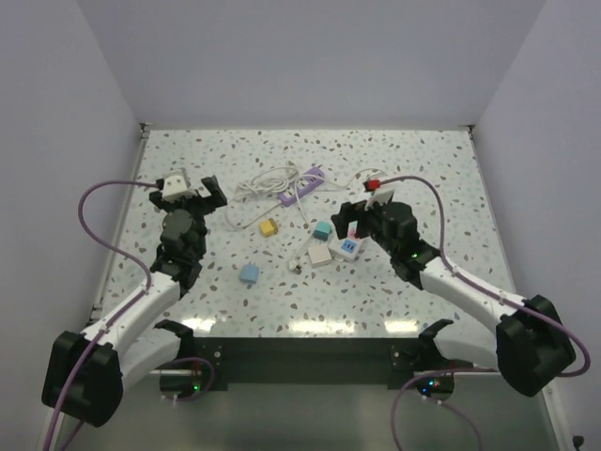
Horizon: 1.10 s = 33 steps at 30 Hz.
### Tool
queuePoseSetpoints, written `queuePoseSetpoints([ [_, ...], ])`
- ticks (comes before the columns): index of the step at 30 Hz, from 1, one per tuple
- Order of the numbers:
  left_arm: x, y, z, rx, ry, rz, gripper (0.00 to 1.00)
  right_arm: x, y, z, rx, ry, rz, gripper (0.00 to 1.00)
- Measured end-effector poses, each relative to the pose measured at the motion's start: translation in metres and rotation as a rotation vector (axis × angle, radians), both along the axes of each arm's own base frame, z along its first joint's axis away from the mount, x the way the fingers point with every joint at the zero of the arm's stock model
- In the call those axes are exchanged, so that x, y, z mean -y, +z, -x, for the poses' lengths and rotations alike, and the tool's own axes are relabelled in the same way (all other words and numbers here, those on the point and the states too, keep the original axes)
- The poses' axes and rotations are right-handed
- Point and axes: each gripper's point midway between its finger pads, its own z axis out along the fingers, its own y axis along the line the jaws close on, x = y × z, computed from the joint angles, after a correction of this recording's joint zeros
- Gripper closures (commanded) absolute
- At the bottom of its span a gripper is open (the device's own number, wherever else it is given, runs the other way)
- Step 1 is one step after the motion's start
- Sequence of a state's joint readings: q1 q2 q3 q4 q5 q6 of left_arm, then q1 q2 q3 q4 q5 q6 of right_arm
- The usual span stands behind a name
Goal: Insert the plug
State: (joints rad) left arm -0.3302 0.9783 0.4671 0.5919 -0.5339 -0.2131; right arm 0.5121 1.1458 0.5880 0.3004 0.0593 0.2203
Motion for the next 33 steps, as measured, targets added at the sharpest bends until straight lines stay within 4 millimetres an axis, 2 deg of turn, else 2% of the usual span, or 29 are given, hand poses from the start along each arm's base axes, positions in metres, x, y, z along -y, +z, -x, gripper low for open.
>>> queuePoseSetpoints([
  [4, 0.003, -0.007, -0.003, -0.022, -0.013, -0.013, 0.00, -0.047, -0.023, 0.031, -0.059, 0.129, 0.050, 0.06],
  [8, 0.008, -0.021, -0.007, -0.064, -0.038, -0.035, 0.00, -0.070, -0.051, 0.051, -0.127, 0.196, 0.112, 0.10],
  [13, 0.014, -0.031, -0.011, -0.099, -0.065, -0.049, 0.00, -0.083, -0.073, 0.050, -0.178, 0.189, 0.169, 0.13],
  [19, 0.017, -0.029, -0.013, -0.100, -0.079, -0.051, 0.00, -0.099, -0.068, 0.038, -0.172, 0.177, 0.187, 0.19],
  [22, 0.018, -0.030, -0.013, -0.103, -0.083, -0.052, 0.00, -0.115, -0.068, 0.042, -0.170, 0.229, 0.175, 0.21],
  [26, 0.019, -0.032, -0.015, -0.110, -0.088, -0.054, 0.00, -0.147, -0.078, 0.067, -0.166, 0.395, 0.203, 0.20],
  [30, 0.021, -0.030, -0.016, -0.109, -0.096, -0.054, 0.00, -0.189, -0.086, 0.113, -0.143, 0.652, 0.238, 0.20],
  [33, 0.022, -0.030, -0.016, -0.109, -0.100, -0.054, 0.00, -0.209, -0.088, 0.142, -0.102, 0.785, 0.248, 0.20],
])
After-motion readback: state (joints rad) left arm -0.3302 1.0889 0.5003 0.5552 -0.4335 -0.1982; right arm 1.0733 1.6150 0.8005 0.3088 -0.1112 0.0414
